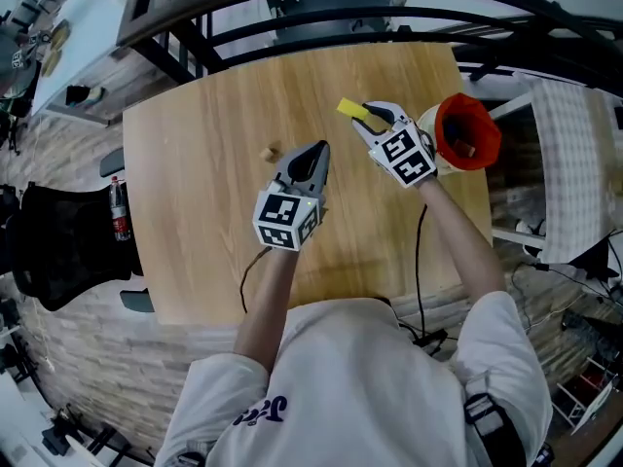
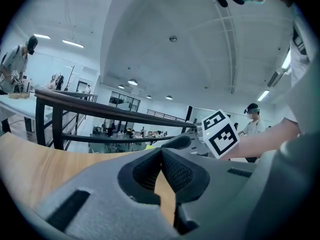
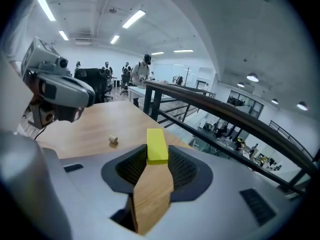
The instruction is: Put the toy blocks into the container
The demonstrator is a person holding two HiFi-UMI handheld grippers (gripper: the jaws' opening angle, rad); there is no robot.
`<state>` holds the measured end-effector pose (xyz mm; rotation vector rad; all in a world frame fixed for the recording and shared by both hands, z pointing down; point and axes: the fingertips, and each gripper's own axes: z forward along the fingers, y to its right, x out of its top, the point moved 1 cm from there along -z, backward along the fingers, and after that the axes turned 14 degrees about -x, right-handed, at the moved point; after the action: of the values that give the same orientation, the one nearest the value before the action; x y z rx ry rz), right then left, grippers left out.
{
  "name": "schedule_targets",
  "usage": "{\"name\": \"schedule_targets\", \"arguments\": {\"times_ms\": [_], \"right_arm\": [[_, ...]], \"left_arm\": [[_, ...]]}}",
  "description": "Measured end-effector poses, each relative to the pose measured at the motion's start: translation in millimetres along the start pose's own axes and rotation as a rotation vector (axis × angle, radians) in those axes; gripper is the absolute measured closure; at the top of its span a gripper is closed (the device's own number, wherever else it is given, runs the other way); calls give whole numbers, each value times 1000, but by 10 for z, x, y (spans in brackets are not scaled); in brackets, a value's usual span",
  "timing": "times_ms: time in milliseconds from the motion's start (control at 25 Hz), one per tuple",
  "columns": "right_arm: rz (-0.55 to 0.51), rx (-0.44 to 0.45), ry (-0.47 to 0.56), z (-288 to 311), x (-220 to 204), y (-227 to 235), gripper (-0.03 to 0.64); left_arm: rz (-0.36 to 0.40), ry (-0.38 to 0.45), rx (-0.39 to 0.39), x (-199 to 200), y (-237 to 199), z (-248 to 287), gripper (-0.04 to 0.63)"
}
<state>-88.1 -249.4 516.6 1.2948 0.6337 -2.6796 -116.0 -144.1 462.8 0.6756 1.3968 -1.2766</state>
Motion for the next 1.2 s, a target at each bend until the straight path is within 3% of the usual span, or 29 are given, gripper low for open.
{"name": "schedule_targets", "arguments": {"times_ms": [160,440,760,1000,1200], "right_arm": [[15,-56,43,-518,80,250,477],[159,-132,59,-1370,-196,811,477],[117,-242,-95,-1817,-911,1353,477],[63,-204,-249,-1750,-1337,1469,477],[57,-182,-330,-1603,-1507,1475,477]], "left_arm": [[29,-4,-49,62,292,89,583],[66,-29,-168,43,797,394,583],[102,-68,-288,-103,1291,720,583],[109,-87,-347,-176,1514,904,583],[106,-87,-348,-173,1478,935,583]]}}
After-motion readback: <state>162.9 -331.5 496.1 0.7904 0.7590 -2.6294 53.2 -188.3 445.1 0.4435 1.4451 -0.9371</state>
